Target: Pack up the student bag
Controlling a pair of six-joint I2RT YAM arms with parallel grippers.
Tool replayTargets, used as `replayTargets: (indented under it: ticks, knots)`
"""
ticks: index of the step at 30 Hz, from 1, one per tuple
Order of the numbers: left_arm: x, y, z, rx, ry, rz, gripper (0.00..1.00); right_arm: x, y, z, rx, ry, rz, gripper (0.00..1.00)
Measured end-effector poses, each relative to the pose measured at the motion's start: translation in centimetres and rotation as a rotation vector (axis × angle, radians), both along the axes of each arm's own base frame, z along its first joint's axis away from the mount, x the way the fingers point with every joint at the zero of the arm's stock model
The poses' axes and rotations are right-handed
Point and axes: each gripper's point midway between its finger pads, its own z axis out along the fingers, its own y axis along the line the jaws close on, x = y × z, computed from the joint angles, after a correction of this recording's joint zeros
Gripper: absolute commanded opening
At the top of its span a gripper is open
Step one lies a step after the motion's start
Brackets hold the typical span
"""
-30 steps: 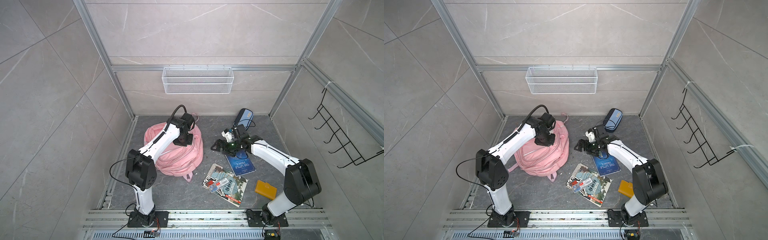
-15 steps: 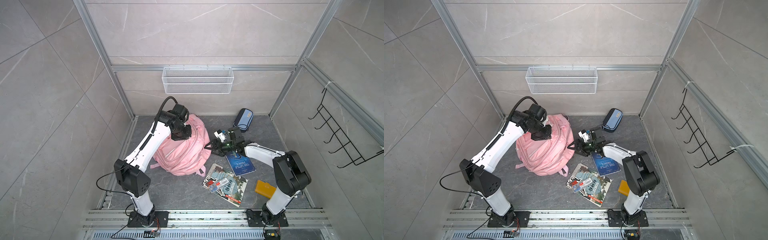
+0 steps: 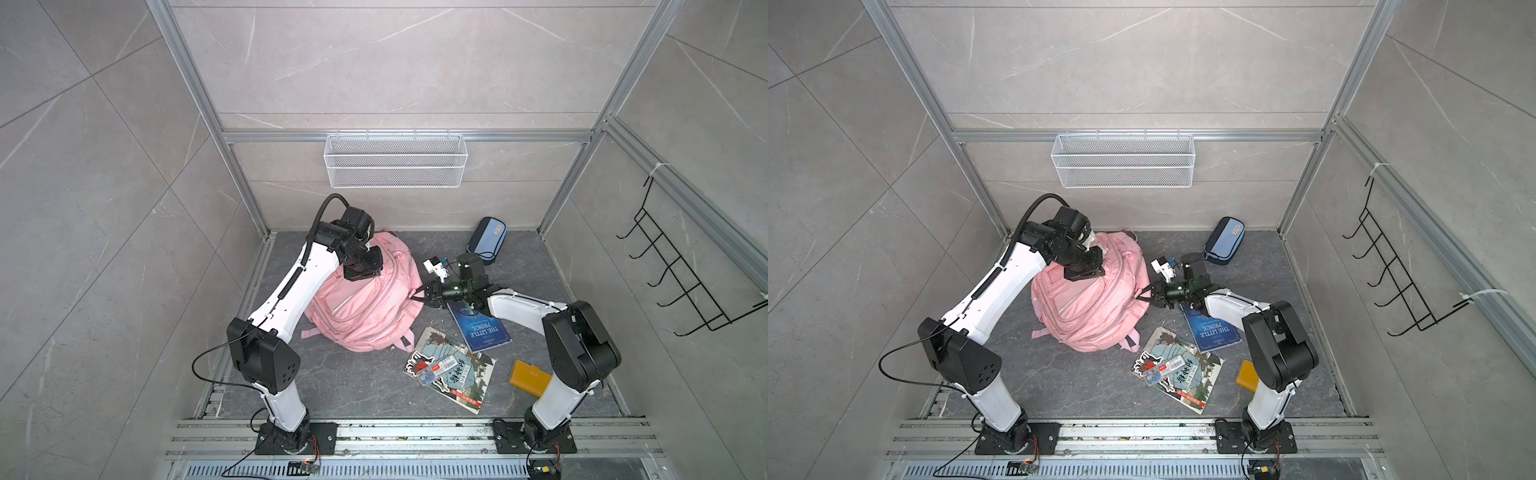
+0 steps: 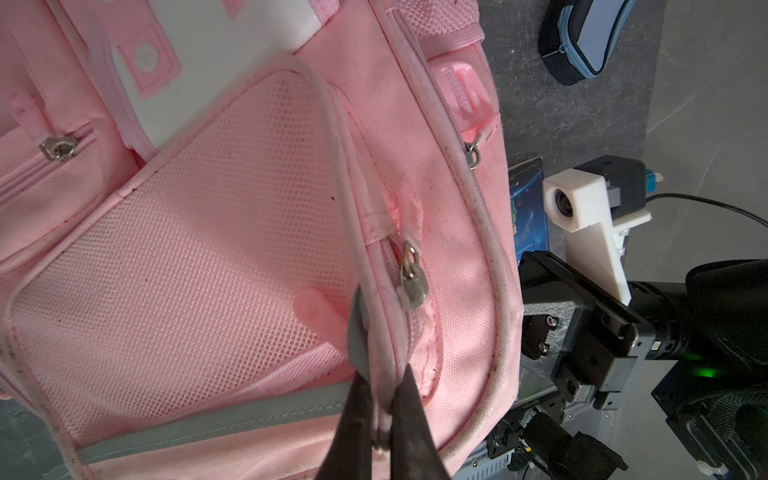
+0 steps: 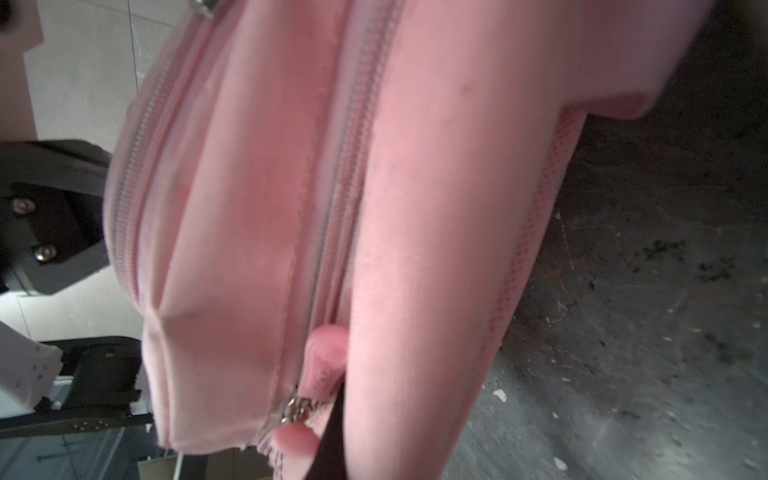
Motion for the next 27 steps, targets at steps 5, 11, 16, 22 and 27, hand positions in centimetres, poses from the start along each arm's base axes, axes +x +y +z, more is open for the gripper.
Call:
replayTargets:
  ticks: [5, 11, 16, 22, 27]
  knots:
    - [-0.4, 1.6, -0.4, -0.015, 0.003, 0.028, 0.47, -0.6, -0.1, 0.1, -0.024, -0.034, 0.015, 0.0]
    - [-0.6, 3.9, 1.0, 0.09, -0.098, 0.044, 0.86, -1.0, -0.1, 1.9, -0.056, -0.093, 0.043, 0.0]
    - [-5.1, 1.4, 3.0, 0.088, -0.206, -0.104, 0.81, -1.0, -0.2, 2.3, -0.078, -0.09, 0.04, 0.0]
    - [-9.8, -1.5, 2.8, 0.051, -0.235, -0.245, 0.76, -1.0, -0.3, 2.5, -0.091, -0.09, 0.038, 0.0]
    - [-9.3, -2.5, 0.4, 0.103, -0.219, -0.256, 0.74, -1.6, -0.5, 3.2, -0.099, -0.117, 0.055, 0.0]
